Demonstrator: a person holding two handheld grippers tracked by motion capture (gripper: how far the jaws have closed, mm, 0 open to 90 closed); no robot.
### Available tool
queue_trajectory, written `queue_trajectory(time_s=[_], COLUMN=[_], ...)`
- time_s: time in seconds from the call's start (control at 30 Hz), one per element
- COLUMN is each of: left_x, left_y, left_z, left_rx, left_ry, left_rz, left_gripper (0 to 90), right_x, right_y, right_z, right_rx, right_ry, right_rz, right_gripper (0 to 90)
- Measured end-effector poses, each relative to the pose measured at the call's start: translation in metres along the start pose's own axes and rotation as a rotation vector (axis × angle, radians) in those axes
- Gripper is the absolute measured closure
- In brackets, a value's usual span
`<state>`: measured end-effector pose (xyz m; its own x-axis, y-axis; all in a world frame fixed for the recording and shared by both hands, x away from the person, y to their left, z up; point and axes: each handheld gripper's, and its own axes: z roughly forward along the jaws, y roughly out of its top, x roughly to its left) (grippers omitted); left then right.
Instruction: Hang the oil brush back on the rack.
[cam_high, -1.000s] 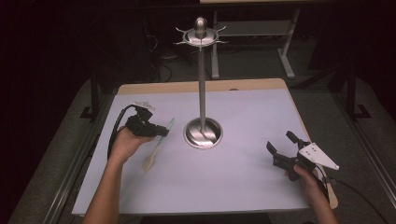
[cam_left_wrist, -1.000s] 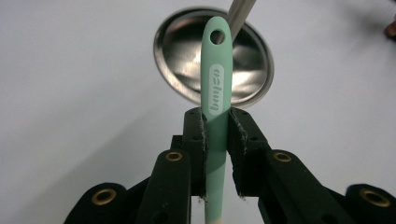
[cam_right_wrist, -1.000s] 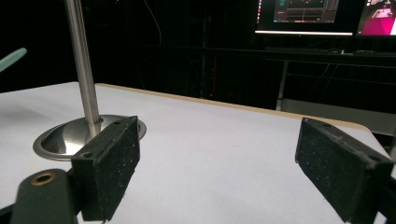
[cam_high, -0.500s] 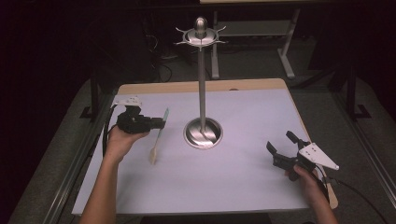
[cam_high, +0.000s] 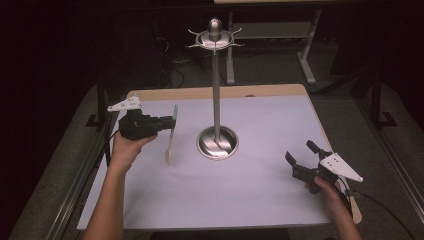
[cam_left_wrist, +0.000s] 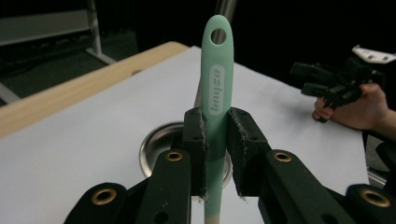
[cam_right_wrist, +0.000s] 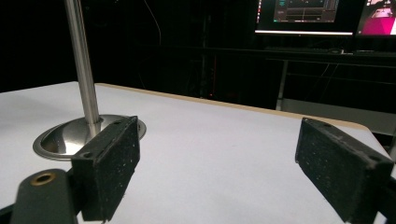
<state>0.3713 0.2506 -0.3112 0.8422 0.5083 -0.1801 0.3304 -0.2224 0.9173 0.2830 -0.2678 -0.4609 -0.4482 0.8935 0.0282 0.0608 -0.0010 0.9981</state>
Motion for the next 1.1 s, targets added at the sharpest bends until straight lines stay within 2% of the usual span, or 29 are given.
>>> queue_trajectory(time_s=[0.23,0.3,0.67,0.73,0.83,0.97,1.1], left_x=[-0.005,-0.006,-0.012,-0.014,-0.015,-0.019,-0.020], left_y=[0.017,0.027,0.060,0.072,0.080,0.098,0.108], left_z=[-0.006,-0.010,-0.021,-0.024,-0.025,-0.026,-0.025], left_rx=[-0.044,-0.052,-0.095,-0.113,-0.121,-0.139,-0.142], left_ry=[-0.019,-0.016,-0.034,-0.038,-0.044,-0.059,-0.068], left_rz=[0.018,0.037,0.074,0.091,0.100,0.121,0.132], left_gripper=[77.5,77.5,77.5,77.5,77.5,77.4,77.4], right_x=[0.000,0.000,0.000,0.000,0.000,0.000,-0.001], right_y=[0.000,0.000,0.000,0.000,0.000,0.000,0.000], right_z=[0.000,0.000,0.000,0.000,0.000,0.000,0.000], right_rx=[0.000,0.000,0.000,0.000,0.000,-0.001,-0.001], right_ry=[-0.001,-0.002,-0.001,-0.001,-0.001,-0.001,-0.001], right_rz=[0.001,0.002,0.003,0.002,0.002,0.004,0.003], right_gripper=[13.3,13.3,13.3,13.3,13.3,13.3,13.3])
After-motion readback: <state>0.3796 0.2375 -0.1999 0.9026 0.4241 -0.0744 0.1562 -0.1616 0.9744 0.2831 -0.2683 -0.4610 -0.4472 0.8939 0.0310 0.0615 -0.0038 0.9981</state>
